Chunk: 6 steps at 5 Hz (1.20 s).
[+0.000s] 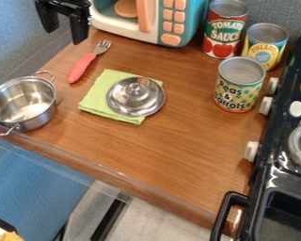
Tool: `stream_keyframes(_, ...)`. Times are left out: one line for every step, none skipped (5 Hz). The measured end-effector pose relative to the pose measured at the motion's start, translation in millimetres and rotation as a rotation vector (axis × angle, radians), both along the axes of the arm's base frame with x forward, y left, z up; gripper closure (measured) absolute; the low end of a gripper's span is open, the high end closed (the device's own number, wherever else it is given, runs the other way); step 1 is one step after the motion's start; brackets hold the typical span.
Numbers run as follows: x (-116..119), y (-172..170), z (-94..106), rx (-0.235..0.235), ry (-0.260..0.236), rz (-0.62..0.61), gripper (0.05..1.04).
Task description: Move the can to the bottom right side of the table
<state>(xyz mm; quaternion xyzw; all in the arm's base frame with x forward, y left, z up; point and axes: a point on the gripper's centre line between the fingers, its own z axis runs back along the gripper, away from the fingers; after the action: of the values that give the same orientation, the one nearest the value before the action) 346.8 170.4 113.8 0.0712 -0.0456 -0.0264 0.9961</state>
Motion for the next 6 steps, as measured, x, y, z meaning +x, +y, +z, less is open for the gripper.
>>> stream_keyframes(-0.7,-1.2,-14.2,-0.017,0.034,0.005,0.083)
stream_keyframes(11.4,-26.7,-17.7,-0.031,0.032,-0.029,0.083)
stream_keyframes(36.9,-66.6,-20.4,-0.031,0.002,-0.083,0.083)
stream_keyframes(72.1,-115.3,-22.6,-0.036,-0.034,-0.120,0.083)
stream_keyframes(106.3,-166.9,-21.6,-0.034,-0.057,-0.135,0.083)
stream_keyframes(130.8,-214.5,-18.3,-0.039,-0.092,-0.159,0.083)
